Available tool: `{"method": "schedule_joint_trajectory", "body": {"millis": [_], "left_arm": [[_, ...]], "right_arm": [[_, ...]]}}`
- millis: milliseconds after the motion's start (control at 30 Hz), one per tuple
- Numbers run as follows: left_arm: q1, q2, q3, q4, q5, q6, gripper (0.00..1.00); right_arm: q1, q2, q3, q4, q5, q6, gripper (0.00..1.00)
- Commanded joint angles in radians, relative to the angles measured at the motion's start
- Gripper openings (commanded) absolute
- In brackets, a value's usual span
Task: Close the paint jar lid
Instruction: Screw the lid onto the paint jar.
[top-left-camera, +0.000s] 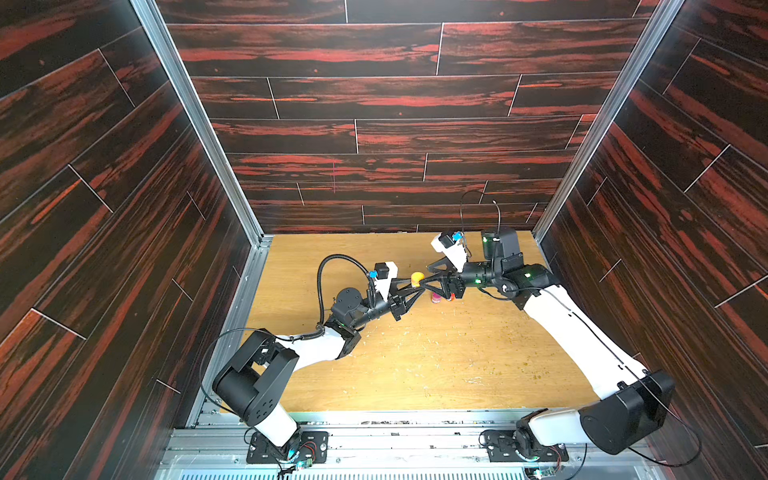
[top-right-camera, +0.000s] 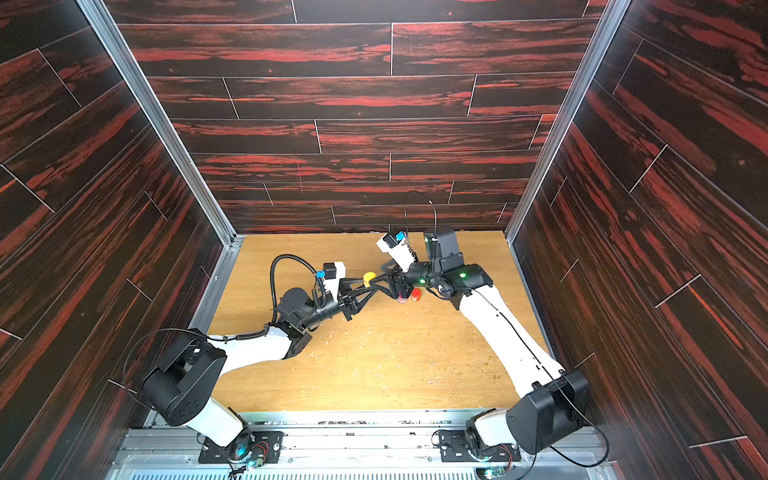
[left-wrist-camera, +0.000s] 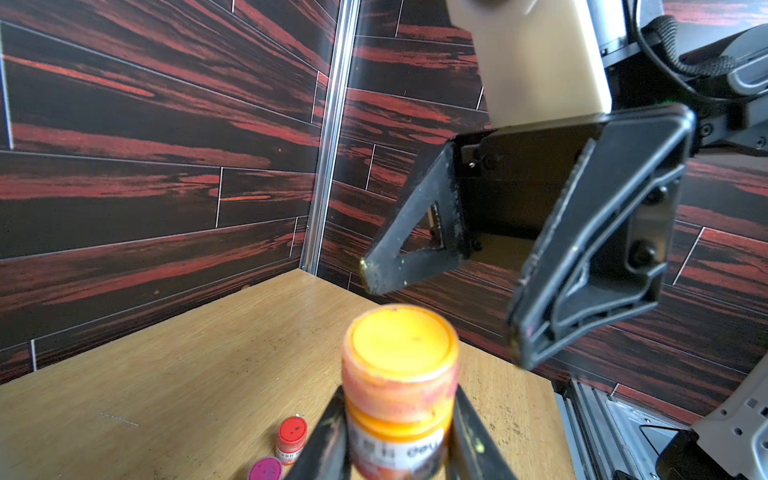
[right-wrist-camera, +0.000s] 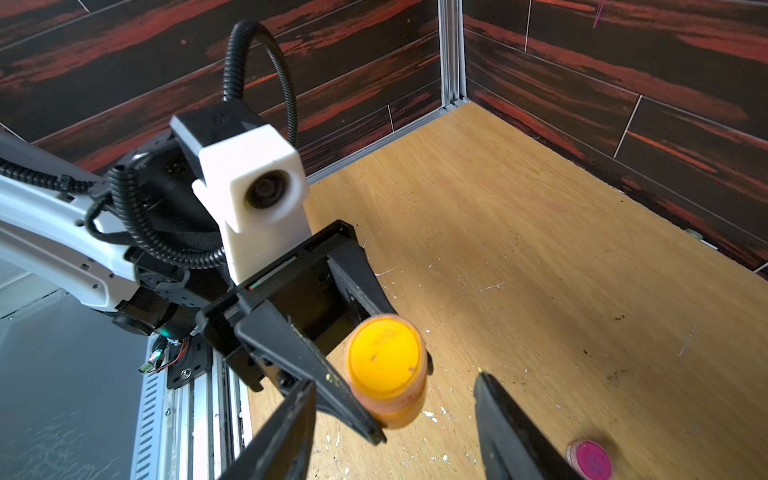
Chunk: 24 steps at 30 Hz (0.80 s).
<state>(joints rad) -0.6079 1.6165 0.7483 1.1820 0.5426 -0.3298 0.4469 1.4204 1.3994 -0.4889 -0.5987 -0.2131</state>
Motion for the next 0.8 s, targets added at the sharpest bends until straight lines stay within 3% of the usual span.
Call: {"method": "schedule_joint_trajectory", "body": {"millis": [0,467,633,767], "left_arm": [[0.003,-0.001,0.029,0.033,0.022,0.009,0.25],[0.003,-0.004,0.032,0.013,0.025,0.020,0.25],[0.003,-0.003,0.034,0.010,0.023,0.025,0.25],[0.003,-0.004,0.037,0.002,0.025,0.025,0.25]], "right_arm": [[-0.002,0.015,0.024,0.021,-0.032,0.013,0.62],[0.010,0.046,0.037,0.012,-0.033,0.020,0.57],[0.013,0.052,0.040,0.009,-0.036,0.021,0.52],[0.016,0.063,0.041,0.007,-0.037,0.022,0.43]]}}
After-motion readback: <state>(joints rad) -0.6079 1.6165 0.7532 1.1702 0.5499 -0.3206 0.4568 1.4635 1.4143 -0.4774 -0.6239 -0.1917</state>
